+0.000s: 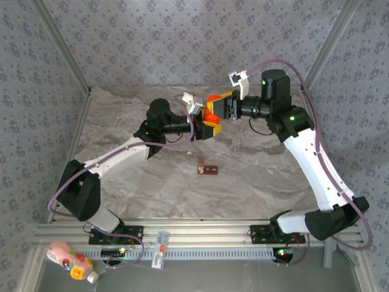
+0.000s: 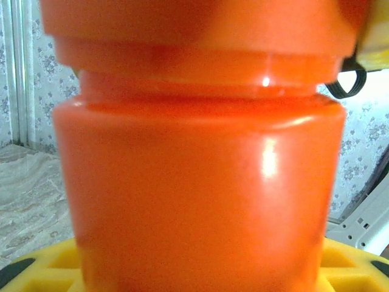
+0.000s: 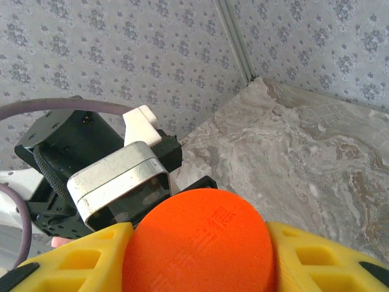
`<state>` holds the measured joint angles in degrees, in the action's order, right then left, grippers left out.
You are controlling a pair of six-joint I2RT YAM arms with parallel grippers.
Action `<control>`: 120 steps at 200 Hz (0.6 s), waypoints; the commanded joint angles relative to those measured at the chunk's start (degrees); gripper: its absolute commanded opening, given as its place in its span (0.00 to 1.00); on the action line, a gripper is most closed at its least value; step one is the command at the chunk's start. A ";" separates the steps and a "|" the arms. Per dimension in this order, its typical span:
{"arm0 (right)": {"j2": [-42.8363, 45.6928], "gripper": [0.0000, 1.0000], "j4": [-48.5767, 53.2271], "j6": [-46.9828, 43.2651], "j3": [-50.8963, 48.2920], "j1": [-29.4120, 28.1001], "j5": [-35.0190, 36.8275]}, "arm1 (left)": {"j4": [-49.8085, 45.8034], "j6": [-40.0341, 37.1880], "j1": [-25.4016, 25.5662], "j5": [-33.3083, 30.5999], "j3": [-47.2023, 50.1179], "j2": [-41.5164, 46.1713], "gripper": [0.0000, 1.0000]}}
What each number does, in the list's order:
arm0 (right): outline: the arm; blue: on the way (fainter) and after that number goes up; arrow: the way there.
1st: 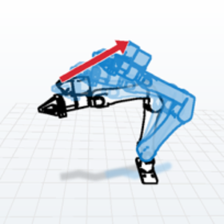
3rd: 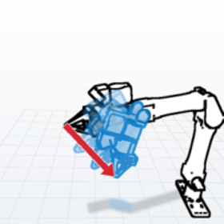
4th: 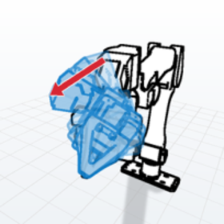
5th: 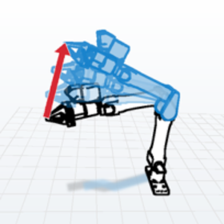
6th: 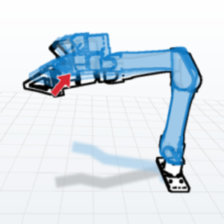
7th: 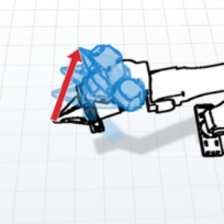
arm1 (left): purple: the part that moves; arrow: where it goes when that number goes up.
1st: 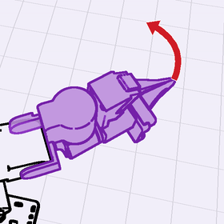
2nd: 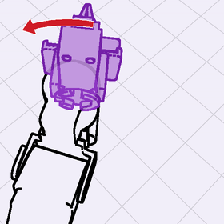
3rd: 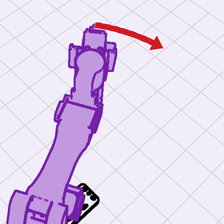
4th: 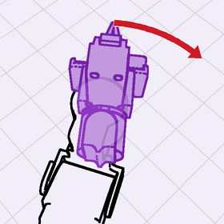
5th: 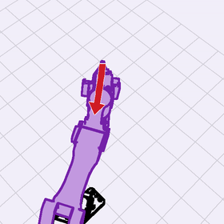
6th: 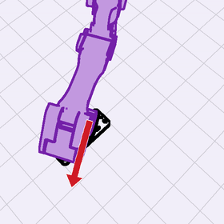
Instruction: Sort the pills into containers
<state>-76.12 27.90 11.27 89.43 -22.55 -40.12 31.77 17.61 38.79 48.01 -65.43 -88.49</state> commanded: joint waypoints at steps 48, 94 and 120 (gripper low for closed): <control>5.32 0.34 -17.83 9.03 -10.02 3.64 -4.35 | 6.17 0.68 0.46 -1.12 -0.71 3.63 0.00; 8.36 0.29 -29.06 13.90 -17.31 3.36 -3.18 | 7.98 1.17 0.50 -3.22 0.01 3.91 0.00; 8.54 0.30 -30.45 12.36 -18.35 2.80 -5.32 | 9.63 1.68 0.42 -4.19 0.41 4.01 0.00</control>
<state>-68.77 2.37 22.85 71.94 -19.75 -43.83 33.47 18.06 39.44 45.50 -64.90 -88.20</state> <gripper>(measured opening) 0.486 0.523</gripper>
